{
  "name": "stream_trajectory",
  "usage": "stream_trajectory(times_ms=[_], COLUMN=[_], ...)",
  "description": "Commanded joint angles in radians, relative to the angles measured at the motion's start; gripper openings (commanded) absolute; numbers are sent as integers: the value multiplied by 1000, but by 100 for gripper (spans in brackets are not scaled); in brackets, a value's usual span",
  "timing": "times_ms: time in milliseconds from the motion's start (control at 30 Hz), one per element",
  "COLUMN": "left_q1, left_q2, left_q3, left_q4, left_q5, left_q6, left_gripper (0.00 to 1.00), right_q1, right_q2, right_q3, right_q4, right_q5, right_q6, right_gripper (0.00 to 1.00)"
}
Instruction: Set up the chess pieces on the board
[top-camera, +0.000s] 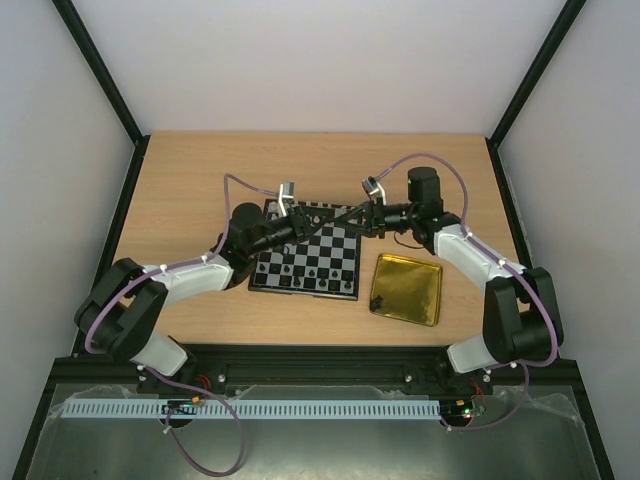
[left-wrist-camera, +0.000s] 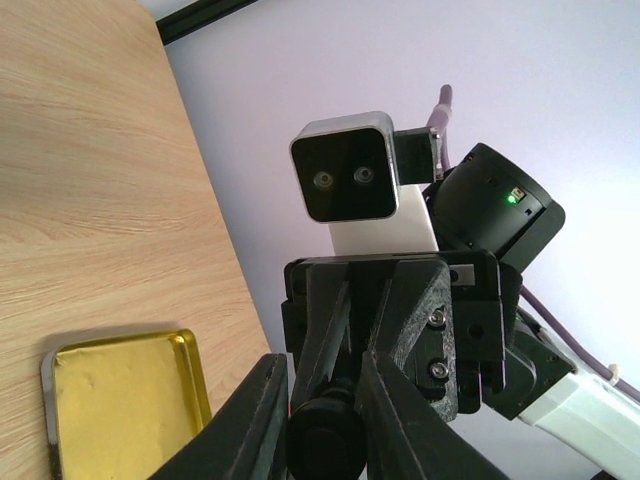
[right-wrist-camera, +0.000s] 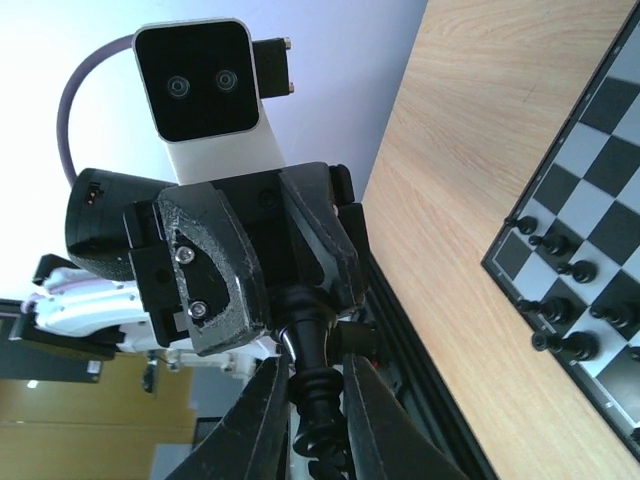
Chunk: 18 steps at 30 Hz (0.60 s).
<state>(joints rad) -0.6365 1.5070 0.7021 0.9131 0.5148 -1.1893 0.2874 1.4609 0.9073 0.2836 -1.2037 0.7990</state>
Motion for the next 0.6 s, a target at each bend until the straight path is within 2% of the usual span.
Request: stream_trajectory(times_ms=[0, 100, 200, 300, 367, 467, 567], left_q1=[-4, 9, 44, 96, 133, 190, 246], left_q2=[6, -17, -70, -139, -181, -206, -239], left_q3=[25, 40, 68, 128, 193, 300, 321], left_q4=[-13, -115, -291, -534, -766, -1052, -1166], left_q5=[13, 11, 9, 5, -13, -119, -277], left_q6=[37, 89, 185, 313, 427, 635, 787], left_gripper=[22, 38, 51, 56, 62, 66, 67], right_q1=[1, 1, 1, 3, 7, 28, 67], right_q2=[0, -2, -5, -4, 0, 13, 31], right_q3=[69, 124, 188, 243, 284, 337, 390], right_q4=[-176, -313, -494, -631, -701, -787, -855], right_q5=[26, 77, 161, 257, 308, 397, 464], right_q6=[-184, -310, -477, -606, -669, -749, -810], right_gripper=[12, 10, 10, 9, 9, 9, 8])
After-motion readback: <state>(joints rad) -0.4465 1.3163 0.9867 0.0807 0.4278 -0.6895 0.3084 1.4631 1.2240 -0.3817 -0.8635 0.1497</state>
